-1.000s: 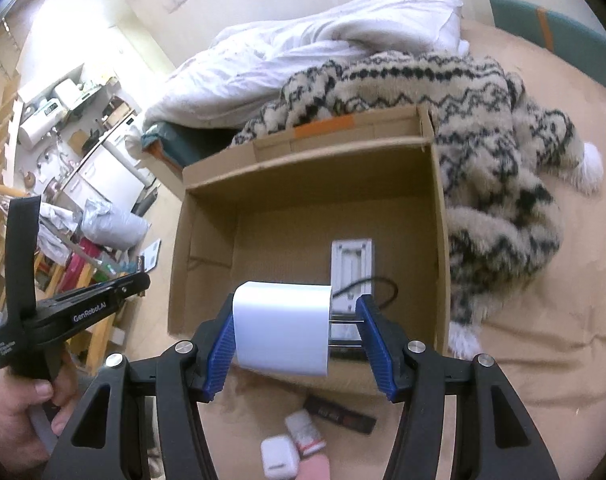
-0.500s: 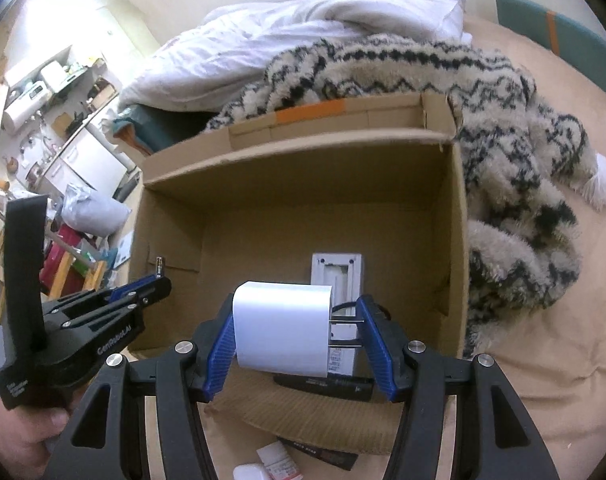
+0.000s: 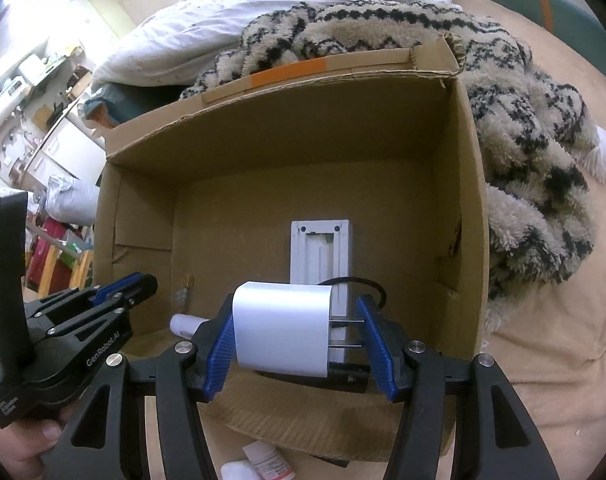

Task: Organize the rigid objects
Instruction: 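Carry the battery and white plug into the box and open both tools, then move the left tool back to the remaining items beside the box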

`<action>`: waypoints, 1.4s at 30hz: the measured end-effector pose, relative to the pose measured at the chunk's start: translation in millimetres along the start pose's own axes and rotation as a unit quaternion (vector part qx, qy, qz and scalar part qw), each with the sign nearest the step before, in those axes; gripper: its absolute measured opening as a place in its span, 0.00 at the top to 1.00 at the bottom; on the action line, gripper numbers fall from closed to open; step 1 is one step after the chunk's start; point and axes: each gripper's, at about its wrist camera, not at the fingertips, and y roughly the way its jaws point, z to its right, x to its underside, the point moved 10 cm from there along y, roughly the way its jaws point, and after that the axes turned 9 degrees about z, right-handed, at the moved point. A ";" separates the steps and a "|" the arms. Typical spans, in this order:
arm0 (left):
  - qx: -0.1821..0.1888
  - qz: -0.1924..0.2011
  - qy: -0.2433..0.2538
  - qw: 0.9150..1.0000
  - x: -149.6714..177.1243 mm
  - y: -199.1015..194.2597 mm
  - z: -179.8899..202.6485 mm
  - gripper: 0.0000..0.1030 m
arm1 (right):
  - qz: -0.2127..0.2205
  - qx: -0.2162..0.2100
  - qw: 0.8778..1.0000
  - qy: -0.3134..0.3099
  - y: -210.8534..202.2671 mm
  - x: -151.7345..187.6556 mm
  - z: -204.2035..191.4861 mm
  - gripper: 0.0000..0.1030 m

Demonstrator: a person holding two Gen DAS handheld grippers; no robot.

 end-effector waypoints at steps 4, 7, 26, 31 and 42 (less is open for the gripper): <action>-0.002 0.000 -0.002 1.000 0.2 0.5 -1.4 0.91 | 0.002 -0.004 1.000 0.007 -0.3 -2.5 1.0 0.41; -0.003 0.001 -0.004 1.000 0.1 0.2 -2.4 0.91 | 0.008 -0.007 1.000 0.013 -1.6 -4.6 1.3 0.37; 0.014 0.040 -0.017 0.999 -12.6 -21.3 -0.3 0.40 | 0.081 -0.021 0.996 0.041 -24.5 -30.2 3.3 0.00; 0.014 0.045 -0.024 0.999 -14.9 -23.6 -4.6 0.40 | 0.082 -0.030 0.995 0.050 -28.5 -32.8 0.7 0.00; 0.019 0.064 -0.021 0.998 -12.4 -42.8 -5.7 0.40 | 0.095 -0.018 0.995 0.021 -56.4 -33.1 -10.1 0.00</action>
